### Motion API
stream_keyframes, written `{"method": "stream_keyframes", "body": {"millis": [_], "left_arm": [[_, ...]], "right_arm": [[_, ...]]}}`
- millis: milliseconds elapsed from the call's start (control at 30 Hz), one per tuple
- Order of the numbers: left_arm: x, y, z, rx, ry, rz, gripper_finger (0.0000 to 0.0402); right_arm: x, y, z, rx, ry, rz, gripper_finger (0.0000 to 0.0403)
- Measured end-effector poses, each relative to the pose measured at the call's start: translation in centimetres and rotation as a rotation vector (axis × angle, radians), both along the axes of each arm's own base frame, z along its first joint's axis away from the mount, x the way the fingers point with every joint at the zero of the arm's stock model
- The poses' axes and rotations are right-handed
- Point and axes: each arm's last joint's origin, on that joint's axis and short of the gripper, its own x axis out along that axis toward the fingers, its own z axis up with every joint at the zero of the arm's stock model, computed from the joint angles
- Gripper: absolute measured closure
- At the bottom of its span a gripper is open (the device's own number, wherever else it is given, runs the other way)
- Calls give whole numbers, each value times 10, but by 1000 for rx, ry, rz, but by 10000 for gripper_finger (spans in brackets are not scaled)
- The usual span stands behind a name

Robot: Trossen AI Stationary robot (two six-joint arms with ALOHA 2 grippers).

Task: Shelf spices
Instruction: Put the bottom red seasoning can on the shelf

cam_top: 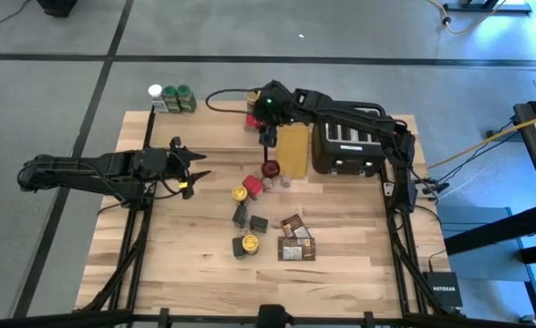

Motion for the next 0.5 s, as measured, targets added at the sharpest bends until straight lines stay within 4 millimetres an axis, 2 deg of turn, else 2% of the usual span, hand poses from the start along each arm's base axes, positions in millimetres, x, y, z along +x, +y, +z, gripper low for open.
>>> {"method": "stream_keyframes", "body": {"millis": [500], "left_arm": [[0, 0, 0, -6, -3, 2, 176]], "right_arm": [[-1, -3, 0, -27, 15, -2, 143]]}}
